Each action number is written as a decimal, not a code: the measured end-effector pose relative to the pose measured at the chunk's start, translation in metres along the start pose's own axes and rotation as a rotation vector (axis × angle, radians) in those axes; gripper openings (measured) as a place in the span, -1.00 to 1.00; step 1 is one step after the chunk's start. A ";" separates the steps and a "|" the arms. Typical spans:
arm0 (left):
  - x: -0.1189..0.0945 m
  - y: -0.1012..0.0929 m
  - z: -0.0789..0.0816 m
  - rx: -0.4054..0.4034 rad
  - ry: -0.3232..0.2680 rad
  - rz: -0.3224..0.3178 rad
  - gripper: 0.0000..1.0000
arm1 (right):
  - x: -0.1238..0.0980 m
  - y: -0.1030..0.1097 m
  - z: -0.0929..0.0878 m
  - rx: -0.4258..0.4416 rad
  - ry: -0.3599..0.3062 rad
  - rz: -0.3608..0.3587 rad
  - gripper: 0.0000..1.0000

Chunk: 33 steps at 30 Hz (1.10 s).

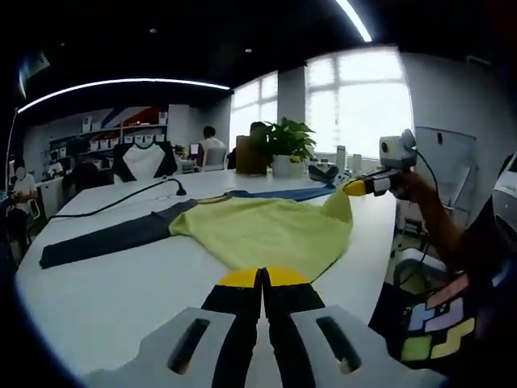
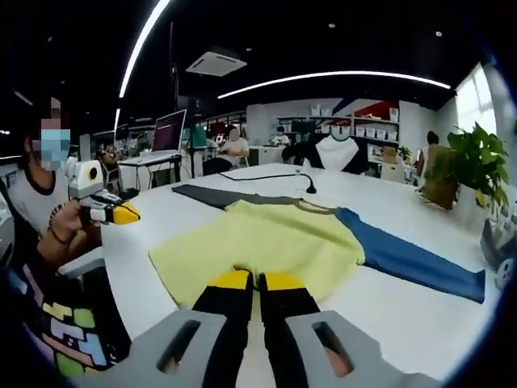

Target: Fold the garment on the visible template until the final outline fits inside the template.

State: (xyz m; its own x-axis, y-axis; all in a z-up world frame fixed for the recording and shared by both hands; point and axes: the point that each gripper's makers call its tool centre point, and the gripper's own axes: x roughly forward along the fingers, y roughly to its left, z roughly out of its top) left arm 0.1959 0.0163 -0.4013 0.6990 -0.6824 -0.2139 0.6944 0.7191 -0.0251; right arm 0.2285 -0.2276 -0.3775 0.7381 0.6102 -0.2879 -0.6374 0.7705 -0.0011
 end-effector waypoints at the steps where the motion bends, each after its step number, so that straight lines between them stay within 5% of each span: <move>1: 0.002 -0.001 -0.001 -0.001 0.003 -0.005 -0.98 | -0.002 -0.002 0.002 0.006 -0.011 -0.006 -1.00; 9: 0.012 -0.016 -0.014 0.036 0.044 -0.063 -0.88 | -0.020 -0.023 0.010 0.048 -0.064 -0.059 -1.00; 17: 0.029 -0.040 -0.032 0.093 0.109 -0.121 -0.45 | -0.021 -0.021 0.008 0.040 -0.058 -0.054 -0.99; 28: 0.034 -0.030 -0.045 0.046 0.164 -0.084 -0.56 | -0.023 -0.019 0.006 0.038 -0.047 -0.056 -0.99; 33: 0.038 -0.029 -0.046 0.049 0.172 -0.080 -0.78 | -0.024 -0.019 0.004 0.040 -0.044 -0.055 -0.99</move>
State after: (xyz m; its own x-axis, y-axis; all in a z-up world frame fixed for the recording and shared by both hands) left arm 0.1943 -0.0241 -0.4537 0.6044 -0.7021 -0.3766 0.7572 0.6531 -0.0024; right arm 0.2241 -0.2558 -0.3666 0.7814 0.5736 -0.2459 -0.5869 0.8094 0.0232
